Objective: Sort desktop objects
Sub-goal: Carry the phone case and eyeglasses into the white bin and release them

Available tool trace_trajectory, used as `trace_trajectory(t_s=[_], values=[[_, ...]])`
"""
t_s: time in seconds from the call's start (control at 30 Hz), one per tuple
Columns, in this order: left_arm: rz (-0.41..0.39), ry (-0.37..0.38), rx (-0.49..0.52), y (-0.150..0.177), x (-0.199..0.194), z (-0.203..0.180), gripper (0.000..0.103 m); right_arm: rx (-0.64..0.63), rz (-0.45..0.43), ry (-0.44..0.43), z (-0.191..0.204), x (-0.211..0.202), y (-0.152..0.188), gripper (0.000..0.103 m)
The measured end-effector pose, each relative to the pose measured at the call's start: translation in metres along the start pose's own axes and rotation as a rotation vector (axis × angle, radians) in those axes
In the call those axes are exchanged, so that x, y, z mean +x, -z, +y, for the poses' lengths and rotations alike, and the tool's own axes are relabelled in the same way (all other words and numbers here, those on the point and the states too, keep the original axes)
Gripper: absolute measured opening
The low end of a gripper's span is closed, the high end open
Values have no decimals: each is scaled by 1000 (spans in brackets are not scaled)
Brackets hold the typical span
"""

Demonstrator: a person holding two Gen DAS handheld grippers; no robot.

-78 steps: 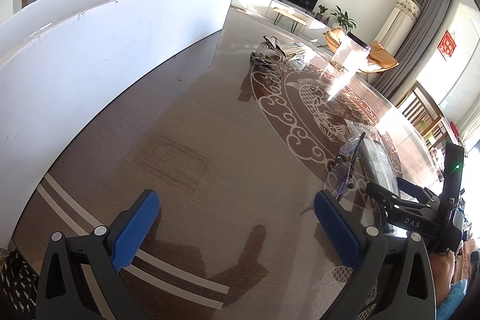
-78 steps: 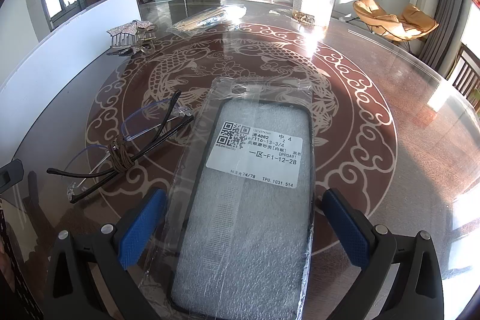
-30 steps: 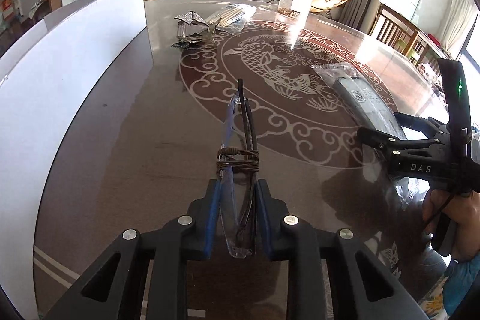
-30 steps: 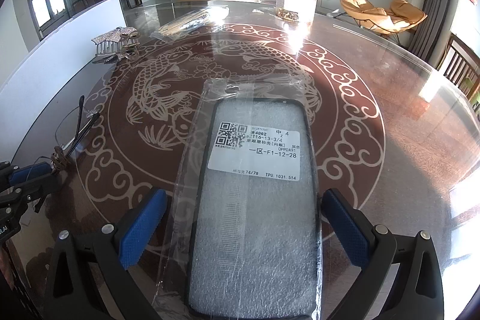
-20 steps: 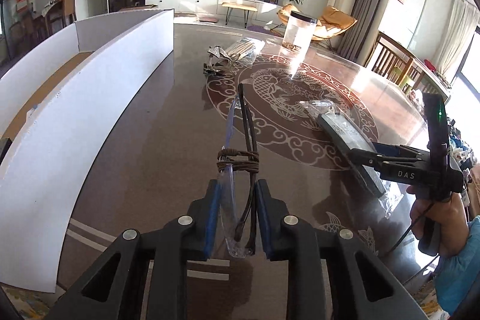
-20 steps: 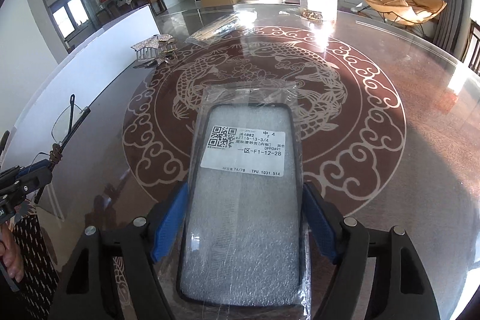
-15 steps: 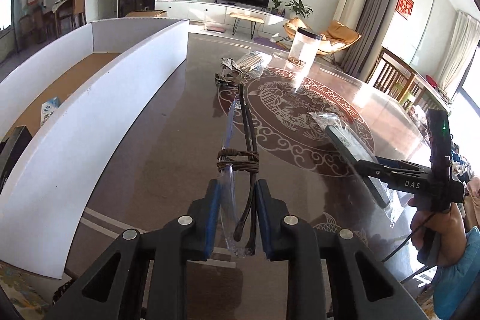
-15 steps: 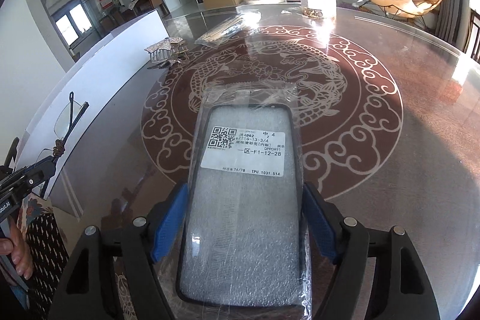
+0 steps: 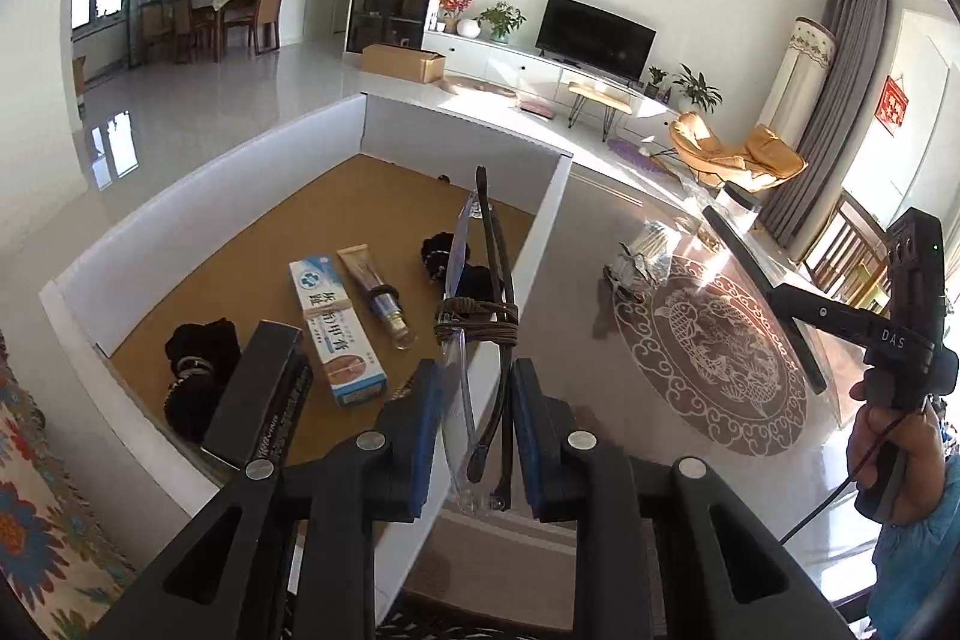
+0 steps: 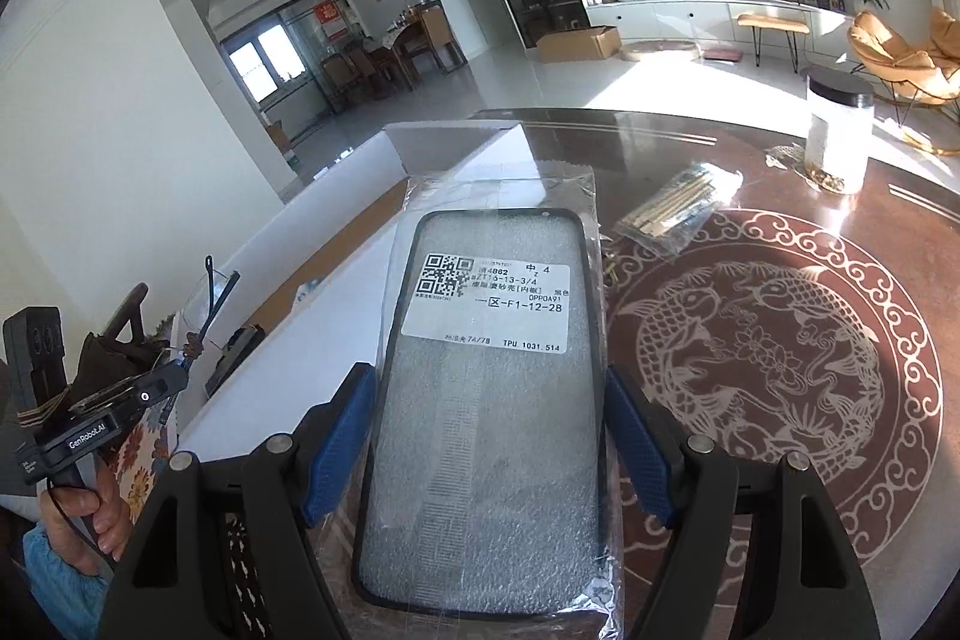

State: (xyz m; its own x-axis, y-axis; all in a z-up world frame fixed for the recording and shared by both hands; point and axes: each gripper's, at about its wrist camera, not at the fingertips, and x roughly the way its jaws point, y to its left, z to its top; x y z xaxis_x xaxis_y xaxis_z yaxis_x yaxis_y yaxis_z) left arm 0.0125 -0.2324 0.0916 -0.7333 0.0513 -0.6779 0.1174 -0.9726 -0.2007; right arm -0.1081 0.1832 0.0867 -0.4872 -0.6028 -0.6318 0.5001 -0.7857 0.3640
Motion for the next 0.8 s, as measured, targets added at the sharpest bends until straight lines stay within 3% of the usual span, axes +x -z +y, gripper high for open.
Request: trace_trajectory(t_s=[0.17, 0.3, 0.53, 0.6, 0.67, 0.73, 0.8], values=[[57, -101, -72, -40, 25, 69, 24, -71, 3, -150, 86, 64, -64, 76], [141, -176, -105, -55, 60, 111, 24, -101, 68, -229, 143, 140, -89, 76], [248, -248, -100, -56, 100, 135, 26, -134, 262, -187, 189, 262, -87, 76], [283, -263, -105, -51, 106, 136, 29, -111, 329, -183, 192, 281, -79, 78], [294, -282, -107, -46, 106, 136, 48, -78, 364, -200, 190, 290, -74, 82], [258, -308, -109, -41, 96, 132, 57, -63, 335, -208, 186, 282, -73, 84], [205, -297, -120, -37, 78, 124, 57, -63, 280, -226, 179, 262, -75, 85]])
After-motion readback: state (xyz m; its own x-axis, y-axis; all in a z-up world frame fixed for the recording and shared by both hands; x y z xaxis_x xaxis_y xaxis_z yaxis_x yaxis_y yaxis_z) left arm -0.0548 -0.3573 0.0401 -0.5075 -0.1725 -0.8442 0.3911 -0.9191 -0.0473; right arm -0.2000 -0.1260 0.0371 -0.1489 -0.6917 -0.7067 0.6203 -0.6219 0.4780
